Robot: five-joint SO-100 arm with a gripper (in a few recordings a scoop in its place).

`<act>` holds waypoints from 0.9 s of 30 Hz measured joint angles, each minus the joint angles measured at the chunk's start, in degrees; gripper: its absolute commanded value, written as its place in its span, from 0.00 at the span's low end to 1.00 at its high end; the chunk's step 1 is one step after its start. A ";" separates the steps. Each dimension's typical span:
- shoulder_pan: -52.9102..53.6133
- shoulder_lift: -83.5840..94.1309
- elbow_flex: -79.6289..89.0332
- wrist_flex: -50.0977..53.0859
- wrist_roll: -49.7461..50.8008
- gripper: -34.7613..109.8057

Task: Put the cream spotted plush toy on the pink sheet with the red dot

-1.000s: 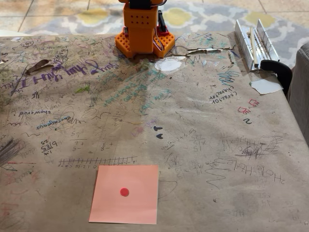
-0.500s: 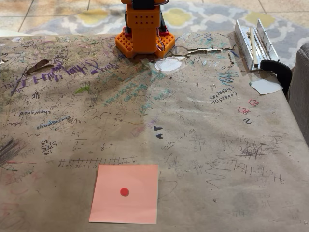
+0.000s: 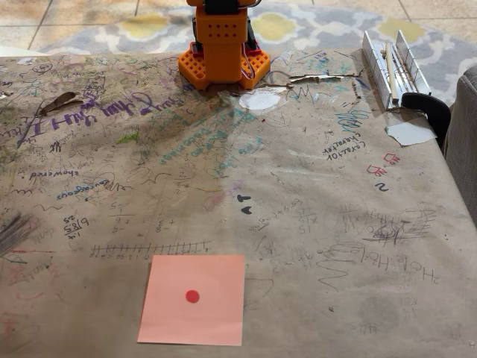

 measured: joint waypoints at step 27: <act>4.04 -2.99 72.07 -23.47 -11.60 0.48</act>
